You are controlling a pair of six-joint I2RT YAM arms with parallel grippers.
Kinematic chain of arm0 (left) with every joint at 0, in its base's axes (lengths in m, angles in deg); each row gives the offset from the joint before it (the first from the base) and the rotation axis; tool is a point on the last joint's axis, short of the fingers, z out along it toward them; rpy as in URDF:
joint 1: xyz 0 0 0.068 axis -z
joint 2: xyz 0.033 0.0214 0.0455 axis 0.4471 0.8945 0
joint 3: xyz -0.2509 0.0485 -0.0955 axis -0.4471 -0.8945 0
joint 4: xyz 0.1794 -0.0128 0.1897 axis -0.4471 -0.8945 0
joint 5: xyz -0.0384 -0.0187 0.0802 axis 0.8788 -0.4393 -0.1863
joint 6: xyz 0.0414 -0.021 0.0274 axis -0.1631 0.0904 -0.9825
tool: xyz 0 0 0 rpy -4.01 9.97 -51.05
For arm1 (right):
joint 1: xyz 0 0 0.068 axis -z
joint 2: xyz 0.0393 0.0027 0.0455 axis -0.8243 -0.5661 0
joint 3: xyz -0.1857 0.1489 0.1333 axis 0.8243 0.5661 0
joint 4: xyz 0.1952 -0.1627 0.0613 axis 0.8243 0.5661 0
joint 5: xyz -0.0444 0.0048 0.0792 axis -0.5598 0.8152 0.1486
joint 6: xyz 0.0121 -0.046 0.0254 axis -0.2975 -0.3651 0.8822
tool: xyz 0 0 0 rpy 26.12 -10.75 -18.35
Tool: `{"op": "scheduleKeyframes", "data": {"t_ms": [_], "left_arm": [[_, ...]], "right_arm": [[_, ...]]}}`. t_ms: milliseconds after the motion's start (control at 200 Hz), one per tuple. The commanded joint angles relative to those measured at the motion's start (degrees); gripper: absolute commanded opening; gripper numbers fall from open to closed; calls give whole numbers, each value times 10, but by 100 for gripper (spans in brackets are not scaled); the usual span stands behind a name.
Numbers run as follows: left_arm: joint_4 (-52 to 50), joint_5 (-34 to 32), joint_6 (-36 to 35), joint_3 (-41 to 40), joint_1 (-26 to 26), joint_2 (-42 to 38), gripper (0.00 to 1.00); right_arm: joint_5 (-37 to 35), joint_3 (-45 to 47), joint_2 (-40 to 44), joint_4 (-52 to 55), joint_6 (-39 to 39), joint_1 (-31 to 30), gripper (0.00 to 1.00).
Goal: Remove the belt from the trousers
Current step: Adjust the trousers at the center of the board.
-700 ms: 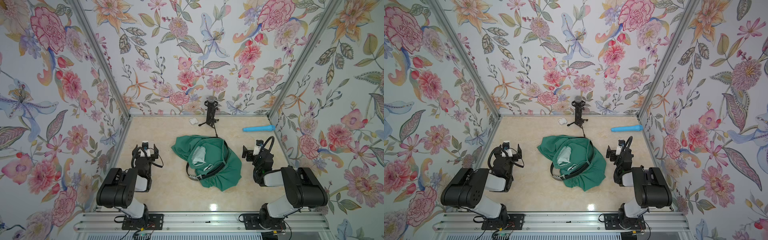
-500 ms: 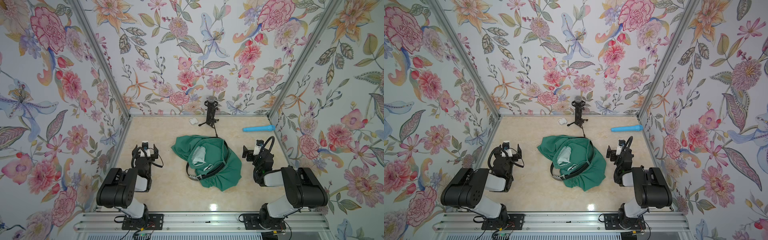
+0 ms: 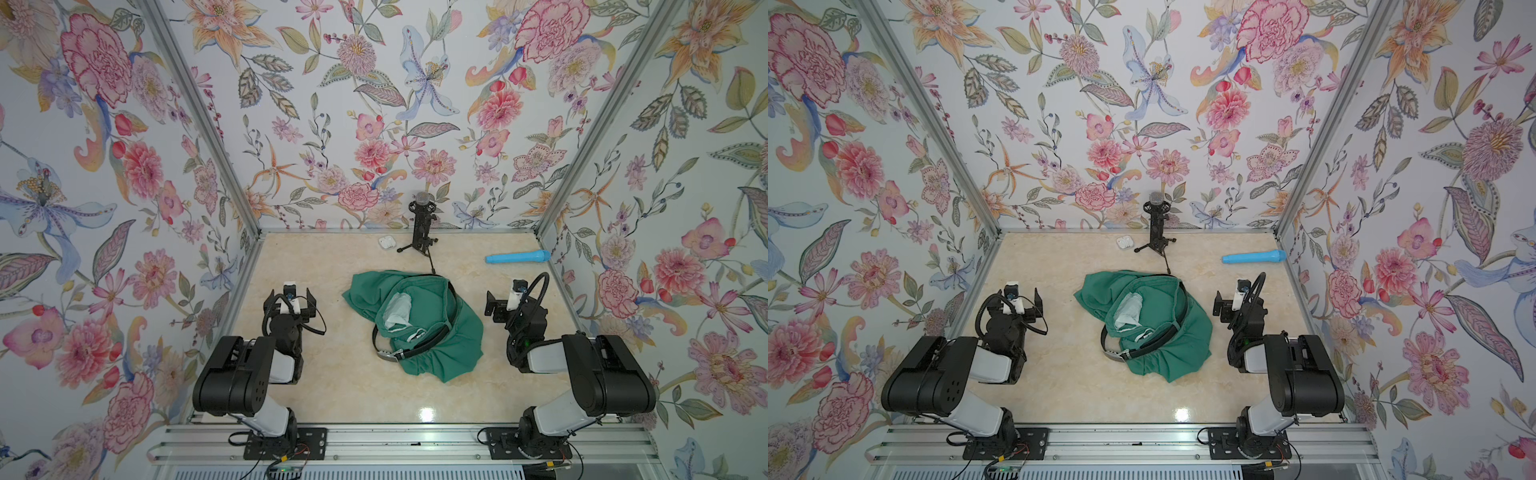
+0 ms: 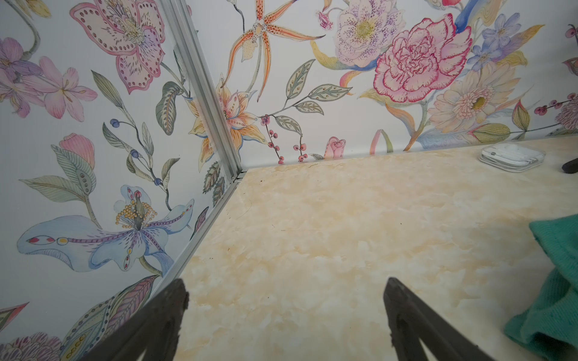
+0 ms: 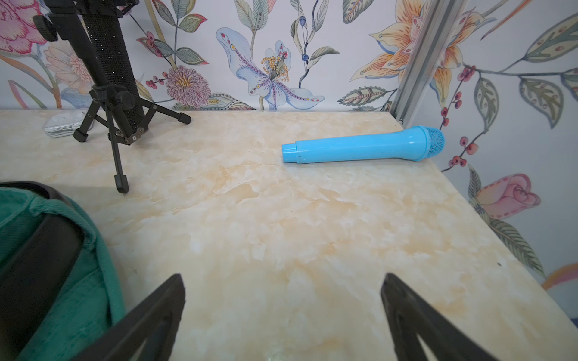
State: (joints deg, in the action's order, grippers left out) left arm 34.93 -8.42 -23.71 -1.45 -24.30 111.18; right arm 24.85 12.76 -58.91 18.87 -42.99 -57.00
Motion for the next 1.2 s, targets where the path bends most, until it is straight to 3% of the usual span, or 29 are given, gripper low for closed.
{"op": "scheduleKeyframes", "data": {"t_ms": [0, 475, 605, 691, 811, 901, 971, 1076, 1196], "left_arm": [[8, -8, -6, -7, -4, -13, 99], [-12, 19, -10, -1, -8, -24, 99], [-220, -12, -32, 70, 23, -120, 99], [-357, -1, 7, 144, 44, -164, 99], [-567, -11, 46, 253, 112, -181, 99], [-716, -27, 94, 313, 159, -163, 99], [-804, -19, 145, 329, 167, -155, 99], [-839, -9, 184, 286, 168, -196, 99], [-799, -15, 194, 205, 168, -286, 99]], "right_arm": [[-6, 7, 9, 0, -8, 1, 99], [11, 8, 30, 11, -9, 4, 99], [-10, -34, 140, 187, -8, -9, 92], [-1, -84, 203, 315, 17, -27, 83], [-19, -146, 250, 453, -28, -140, 73], [-19, -191, 253, 562, -69, -279, 67], [-13, -212, 233, 613, -99, -404, 66], [-31, -245, 163, 659, -119, -544, 62], [8, -289, 72, 694, -122, -564, 55]]}}
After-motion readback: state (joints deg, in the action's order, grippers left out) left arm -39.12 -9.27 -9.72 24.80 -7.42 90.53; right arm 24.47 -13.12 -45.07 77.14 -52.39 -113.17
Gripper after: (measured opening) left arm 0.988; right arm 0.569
